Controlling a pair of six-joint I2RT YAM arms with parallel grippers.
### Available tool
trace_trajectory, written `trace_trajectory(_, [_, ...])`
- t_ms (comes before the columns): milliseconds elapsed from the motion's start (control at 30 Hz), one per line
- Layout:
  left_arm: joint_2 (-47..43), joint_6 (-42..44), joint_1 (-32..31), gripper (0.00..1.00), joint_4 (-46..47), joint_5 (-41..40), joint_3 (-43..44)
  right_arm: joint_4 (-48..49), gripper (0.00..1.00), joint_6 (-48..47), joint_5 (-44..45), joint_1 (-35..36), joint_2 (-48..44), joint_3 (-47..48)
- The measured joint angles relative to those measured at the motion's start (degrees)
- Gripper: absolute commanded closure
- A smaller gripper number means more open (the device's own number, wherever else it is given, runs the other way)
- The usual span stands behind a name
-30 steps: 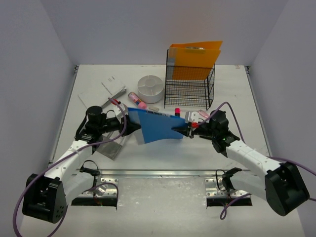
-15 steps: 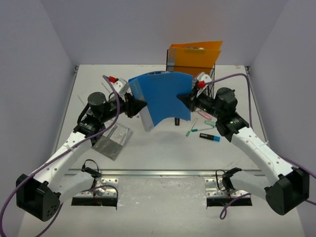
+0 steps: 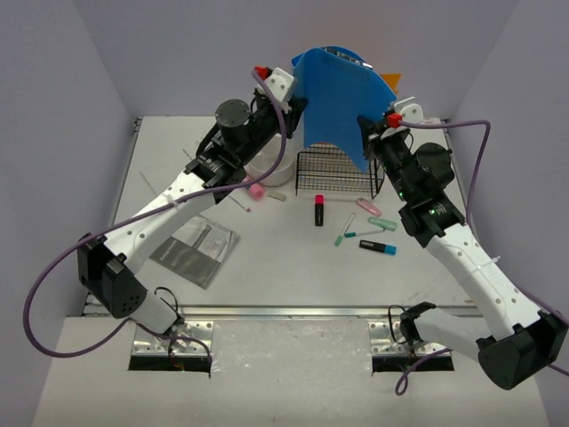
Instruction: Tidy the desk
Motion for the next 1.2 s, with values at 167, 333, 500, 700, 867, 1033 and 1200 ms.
trace_trajectory(167, [7.47,2.42,-0.98,1.0,3.04,-1.87,8.29,7.31,1.0,-5.86,2.73,-0.61,0.23,-1.91])
trace_trajectory(333, [11.75,3.38,-1.21,1.0,5.13,-1.85,12.72,14.11,1.0,-10.27,2.26,-2.27,1.83,-3.45])
trace_trajectory(500, [16.44,4.67,-1.21,1.0,6.99,-1.95,17.61,19.47,1.0,-11.84,0.04,-5.38,5.0,-3.23])
trace_trajectory(700, [21.02,5.73,-1.21,1.0,8.55,-2.16,20.16,20.48,1.0,-9.38,-5.07,-12.41,11.66,1.05])
trace_trajectory(867, [23.58,6.7,-1.15,1.0,10.16,-2.9,20.48,21.06,1.0,-7.95,-8.47,-15.1,14.82,1.75])
trace_trajectory(1033, [25.56,7.56,-0.14,1.0,11.89,-3.02,21.04,21.82,1.0,-7.65,-11.22,-16.2,17.91,3.35])
trace_trajectory(1200, [27.06,8.19,0.92,1.0,13.7,-2.79,21.28,22.91,1.0,-7.7,-13.52,-16.77,20.96,4.88])
